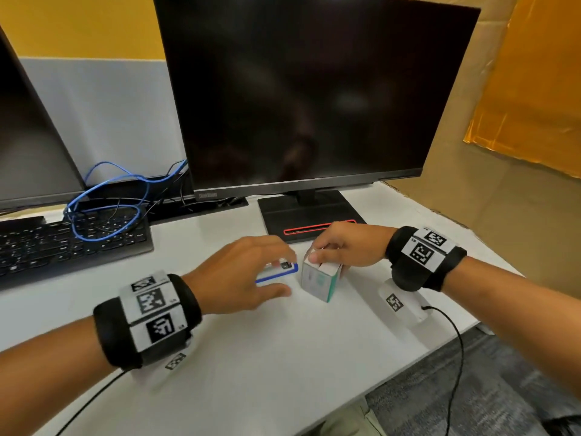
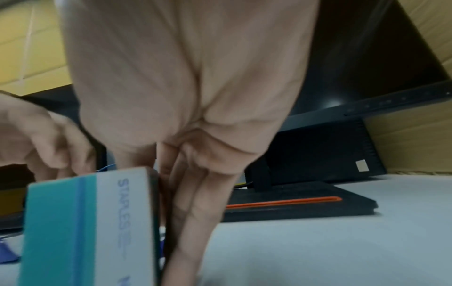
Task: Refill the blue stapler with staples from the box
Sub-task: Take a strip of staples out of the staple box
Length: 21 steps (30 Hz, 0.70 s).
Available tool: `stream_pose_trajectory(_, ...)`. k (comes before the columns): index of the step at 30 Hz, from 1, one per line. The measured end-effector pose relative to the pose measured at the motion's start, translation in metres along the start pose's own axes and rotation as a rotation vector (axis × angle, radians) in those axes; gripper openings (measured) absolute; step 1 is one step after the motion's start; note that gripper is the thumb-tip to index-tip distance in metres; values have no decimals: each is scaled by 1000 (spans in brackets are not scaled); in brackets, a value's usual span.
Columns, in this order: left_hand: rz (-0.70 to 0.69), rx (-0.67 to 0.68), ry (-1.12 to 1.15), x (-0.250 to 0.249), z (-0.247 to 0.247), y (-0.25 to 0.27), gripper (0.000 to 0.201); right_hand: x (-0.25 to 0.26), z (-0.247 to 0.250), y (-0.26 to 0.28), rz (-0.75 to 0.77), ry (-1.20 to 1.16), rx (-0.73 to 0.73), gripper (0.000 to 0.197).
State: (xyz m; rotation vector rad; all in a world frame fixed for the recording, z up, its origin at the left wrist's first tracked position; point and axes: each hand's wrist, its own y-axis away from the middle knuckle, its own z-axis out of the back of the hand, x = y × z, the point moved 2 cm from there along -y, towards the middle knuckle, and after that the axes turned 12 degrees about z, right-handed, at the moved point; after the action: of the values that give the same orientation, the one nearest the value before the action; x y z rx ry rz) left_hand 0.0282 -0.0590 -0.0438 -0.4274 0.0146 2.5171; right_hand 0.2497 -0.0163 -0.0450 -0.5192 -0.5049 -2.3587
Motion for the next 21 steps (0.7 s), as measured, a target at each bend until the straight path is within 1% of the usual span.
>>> stream_pose_trajectory(3, 5, 10, 53, -15, -10, -6, 46, 6, -2, 1, 71, -88, -72, 33)
stream_pose_trajectory(6, 27, 17, 153, -22, -14, -15, 44, 9, 6, 6, 101, -123, -217, 25)
stream_pose_trajectory(8, 53, 21, 227, -25, -14, -21, 39, 11, 11, 12, 129, -52, -271, 22)
stream_pose_trajectory(11, 91, 27, 280, -26, -14, -29, 38, 11, 11, 20, 158, 50, -282, 17)
stream_pose_trajectory(13, 123, 79, 296, -25, -17, -32, 41, 11, 10, 23, 167, 45, -263, 13)
stream_pose_trajectory(14, 140, 110, 310, -25, -19, -33, 41, 12, 9, 24, 171, 35, -228, 13)
stream_pose_trajectory(16, 173, 145, 326, -23, -23, -33, 39, 14, 5, 25, 168, 19, -127, 22)
stream_pose_trajectory(19, 200, 130, 313, -20, -23, -33, 37, 14, -2, 24, 145, 78, 24, 35)
stream_pose_trajectory(21, 204, 131, 308, -20, -21, -32, 38, 13, -4, 24, 145, 97, 49, 37)
